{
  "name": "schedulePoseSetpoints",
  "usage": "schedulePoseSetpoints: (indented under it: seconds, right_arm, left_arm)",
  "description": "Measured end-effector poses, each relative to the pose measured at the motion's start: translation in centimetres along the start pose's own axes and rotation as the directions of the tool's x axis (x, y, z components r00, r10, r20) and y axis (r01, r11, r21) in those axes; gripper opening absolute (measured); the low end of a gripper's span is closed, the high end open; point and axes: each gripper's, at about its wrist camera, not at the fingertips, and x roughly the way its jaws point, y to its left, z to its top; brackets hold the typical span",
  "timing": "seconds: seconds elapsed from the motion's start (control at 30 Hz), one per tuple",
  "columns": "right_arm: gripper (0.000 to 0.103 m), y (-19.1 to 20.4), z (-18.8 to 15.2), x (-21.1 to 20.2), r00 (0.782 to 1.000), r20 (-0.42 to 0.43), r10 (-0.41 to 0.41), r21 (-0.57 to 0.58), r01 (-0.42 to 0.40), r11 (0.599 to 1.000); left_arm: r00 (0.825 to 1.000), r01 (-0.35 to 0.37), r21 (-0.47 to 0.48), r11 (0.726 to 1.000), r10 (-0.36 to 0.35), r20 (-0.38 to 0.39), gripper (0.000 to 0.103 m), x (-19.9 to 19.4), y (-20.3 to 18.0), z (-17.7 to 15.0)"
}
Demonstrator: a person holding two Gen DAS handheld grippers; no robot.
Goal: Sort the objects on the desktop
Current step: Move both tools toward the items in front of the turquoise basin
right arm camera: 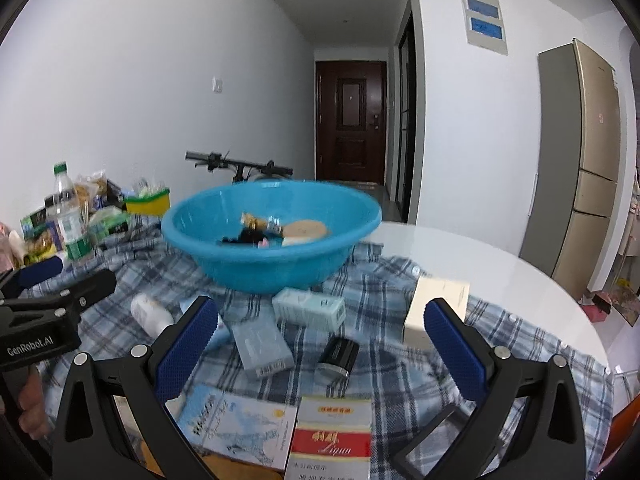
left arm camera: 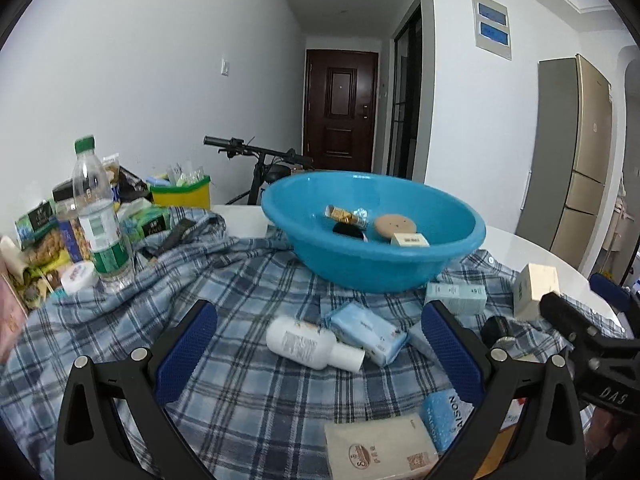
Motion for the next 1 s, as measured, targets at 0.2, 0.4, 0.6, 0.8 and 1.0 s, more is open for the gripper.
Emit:
schedulePoseSetpoints:
  seconds: [0.2,0.4,0.6,0.8,1.0]
  right_arm:
    - [0.103,-0.4,3.3,-1.7,0.999,0.053,-0.004,-0.01,0.005,1.0]
    - [0.103,-0.5,6.2,-2.5,0.996,0.09,0.012,-0.017,-0.011,1.0]
    - [0.103,-0.6,8.4,-2.8,0.996,0.088,0.03,-0.009,-0.03,1.0]
    - [0.103,-1.0,9.7,-2.6,0.998,0.055,0.044,0.018,-0.045,0.999]
    - [0.103,-0.3,9.4,-1.5,0.999,-0.026,0.023,-0.058,-0.024,0.998]
  left_arm:
    - [1.0,0.009,-0.014,1.0,-0.009,0.027,0.103,-1.2,0.3,2.7]
    - [0.997,-0.006,-0.017,1.0,0.008,0.075,0.103,-2.3,0.5,6.0]
    - [0.992,-0.027,0.001,1.0,0.027,0.127,0.103,-3.2,1.2,8.8]
    - [0.991,-0.012,-0.002,1.0,0.012,0.134,0.103,-4.0,1.4,10.4]
    - [0.999,-0.03,0.045,0.999,0.029,0.037,0.103,-3.1,0.2,9.8]
